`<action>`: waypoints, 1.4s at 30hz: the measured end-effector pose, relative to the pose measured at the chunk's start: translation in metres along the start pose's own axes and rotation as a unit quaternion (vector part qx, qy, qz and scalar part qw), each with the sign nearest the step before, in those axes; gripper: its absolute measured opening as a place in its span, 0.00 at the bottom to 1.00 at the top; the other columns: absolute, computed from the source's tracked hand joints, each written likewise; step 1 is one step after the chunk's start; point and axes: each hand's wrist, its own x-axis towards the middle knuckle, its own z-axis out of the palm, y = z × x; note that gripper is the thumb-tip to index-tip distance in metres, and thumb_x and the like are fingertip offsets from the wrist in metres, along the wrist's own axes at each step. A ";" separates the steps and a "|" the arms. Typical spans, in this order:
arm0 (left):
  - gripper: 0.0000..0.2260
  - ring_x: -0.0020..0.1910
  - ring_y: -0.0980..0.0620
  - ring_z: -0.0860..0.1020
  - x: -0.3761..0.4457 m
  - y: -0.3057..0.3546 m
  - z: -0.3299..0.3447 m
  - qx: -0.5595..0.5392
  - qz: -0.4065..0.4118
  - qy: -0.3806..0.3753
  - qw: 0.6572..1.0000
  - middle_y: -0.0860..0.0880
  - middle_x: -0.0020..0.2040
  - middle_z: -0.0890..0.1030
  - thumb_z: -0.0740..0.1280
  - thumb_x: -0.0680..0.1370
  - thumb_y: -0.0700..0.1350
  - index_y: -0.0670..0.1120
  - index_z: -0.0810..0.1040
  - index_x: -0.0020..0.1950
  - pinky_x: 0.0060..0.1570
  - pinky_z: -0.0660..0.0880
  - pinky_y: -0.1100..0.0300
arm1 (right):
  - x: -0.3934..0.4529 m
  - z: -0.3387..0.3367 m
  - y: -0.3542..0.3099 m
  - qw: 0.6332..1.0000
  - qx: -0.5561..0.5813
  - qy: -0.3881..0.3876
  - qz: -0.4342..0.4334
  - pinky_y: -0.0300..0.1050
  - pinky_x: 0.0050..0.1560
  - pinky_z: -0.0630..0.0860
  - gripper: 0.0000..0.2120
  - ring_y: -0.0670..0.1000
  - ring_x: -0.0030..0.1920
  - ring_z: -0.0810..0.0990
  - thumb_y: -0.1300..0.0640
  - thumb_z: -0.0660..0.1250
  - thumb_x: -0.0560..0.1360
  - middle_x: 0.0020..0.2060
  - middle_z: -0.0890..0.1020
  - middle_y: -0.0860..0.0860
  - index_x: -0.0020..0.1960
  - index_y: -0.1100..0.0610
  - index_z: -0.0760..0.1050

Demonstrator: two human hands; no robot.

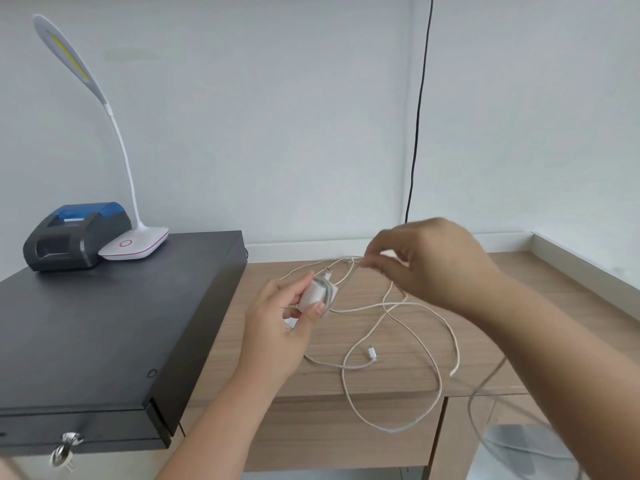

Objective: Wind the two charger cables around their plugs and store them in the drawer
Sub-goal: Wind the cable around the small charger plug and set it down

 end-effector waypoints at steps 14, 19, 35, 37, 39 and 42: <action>0.17 0.57 0.54 0.76 -0.012 0.023 -0.018 0.045 0.041 -0.139 0.988 0.55 0.57 0.77 0.64 0.80 0.45 0.51 0.74 0.69 0.52 0.71 0.71 | 0.029 0.017 0.019 0.988 0.132 0.017 0.072 0.42 0.30 0.64 0.09 0.48 0.25 0.61 0.41 0.71 0.70 0.22 0.68 0.56 0.41 0.46 0.83; 0.16 0.54 0.58 0.79 -0.013 0.017 -0.021 -0.022 -0.031 -0.134 0.990 0.50 0.56 0.79 0.67 0.78 0.40 0.52 0.77 0.65 0.51 0.74 0.68 | 0.029 0.021 0.021 0.985 0.163 0.014 0.056 0.43 0.28 0.65 0.09 0.50 0.25 0.62 0.41 0.71 0.70 0.23 0.72 0.56 0.41 0.46 0.83; 0.17 0.61 0.52 0.78 -0.024 0.027 -0.016 -0.180 -0.015 -0.148 0.972 0.51 0.61 0.81 0.65 0.77 0.41 0.54 0.79 0.64 0.56 0.73 0.65 | -0.007 0.091 0.016 0.857 0.464 -0.111 0.193 0.37 0.43 0.73 0.05 0.42 0.37 0.79 0.56 0.73 0.73 0.34 0.84 0.46 0.39 0.49 0.84; 0.17 0.60 0.54 0.79 -0.025 0.027 -0.014 -0.224 -0.033 -0.131 0.965 0.50 0.61 0.82 0.67 0.77 0.42 0.55 0.79 0.63 0.56 0.73 0.65 | -0.014 0.098 0.007 0.841 0.495 -0.109 0.189 0.40 0.45 0.74 0.05 0.46 0.40 0.79 0.53 0.71 0.73 0.36 0.85 0.56 0.40 0.50 0.84; 0.16 0.59 0.52 0.80 -0.024 0.029 -0.012 -0.269 -0.056 -0.102 0.956 0.48 0.59 0.83 0.72 0.74 0.49 0.56 0.80 0.62 0.54 0.75 0.63 | -0.020 0.101 0.000 0.844 0.496 -0.095 0.180 0.47 0.44 0.74 0.11 0.51 0.39 0.76 0.48 0.68 0.74 0.38 0.82 0.65 0.42 0.54 0.84; 0.24 0.57 0.48 0.80 -0.018 0.028 -0.009 -0.317 -0.090 -0.048 0.943 0.45 0.58 0.83 0.76 0.68 0.55 0.51 0.80 0.62 0.51 0.77 0.59 | -0.031 0.106 -0.013 0.865 0.464 -0.088 0.171 0.59 0.48 0.77 0.19 0.60 0.42 0.81 0.43 0.64 0.76 0.42 0.83 0.65 0.47 0.58 0.82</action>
